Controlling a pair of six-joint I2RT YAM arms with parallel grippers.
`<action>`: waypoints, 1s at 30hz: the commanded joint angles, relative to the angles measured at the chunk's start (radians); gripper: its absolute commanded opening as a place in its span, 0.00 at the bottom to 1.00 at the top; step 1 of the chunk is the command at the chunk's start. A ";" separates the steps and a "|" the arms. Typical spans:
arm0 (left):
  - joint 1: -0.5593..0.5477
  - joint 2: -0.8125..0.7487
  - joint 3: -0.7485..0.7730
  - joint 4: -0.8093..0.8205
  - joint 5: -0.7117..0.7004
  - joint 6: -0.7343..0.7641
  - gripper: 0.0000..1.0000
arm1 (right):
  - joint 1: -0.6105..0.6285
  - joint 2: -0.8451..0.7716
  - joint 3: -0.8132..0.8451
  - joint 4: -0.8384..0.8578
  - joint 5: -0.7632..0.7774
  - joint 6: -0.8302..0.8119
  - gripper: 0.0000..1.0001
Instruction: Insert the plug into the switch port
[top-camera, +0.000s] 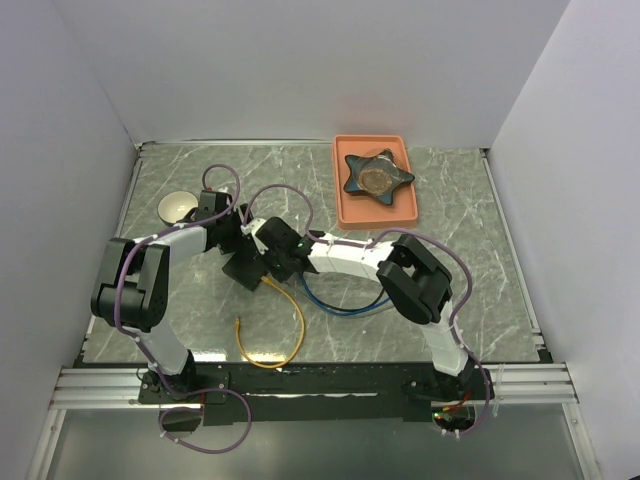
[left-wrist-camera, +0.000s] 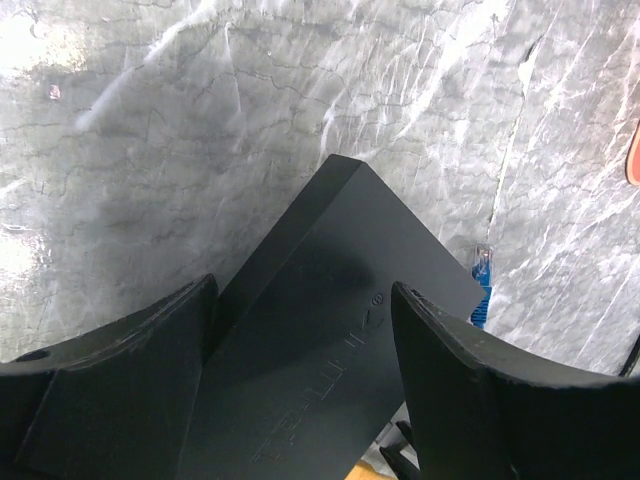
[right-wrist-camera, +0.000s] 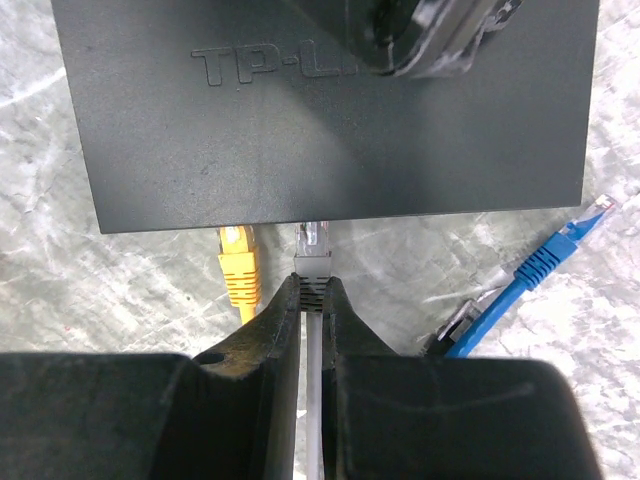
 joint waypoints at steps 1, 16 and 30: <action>-0.031 0.006 0.008 -0.063 0.134 -0.030 0.74 | -0.010 -0.001 0.105 0.239 0.020 0.009 0.00; -0.031 0.037 0.013 -0.108 0.179 0.019 0.53 | -0.024 -0.007 0.101 0.290 -0.062 -0.028 0.00; -0.048 0.074 0.025 -0.178 0.240 0.079 0.47 | -0.032 0.022 0.151 0.270 -0.096 -0.040 0.00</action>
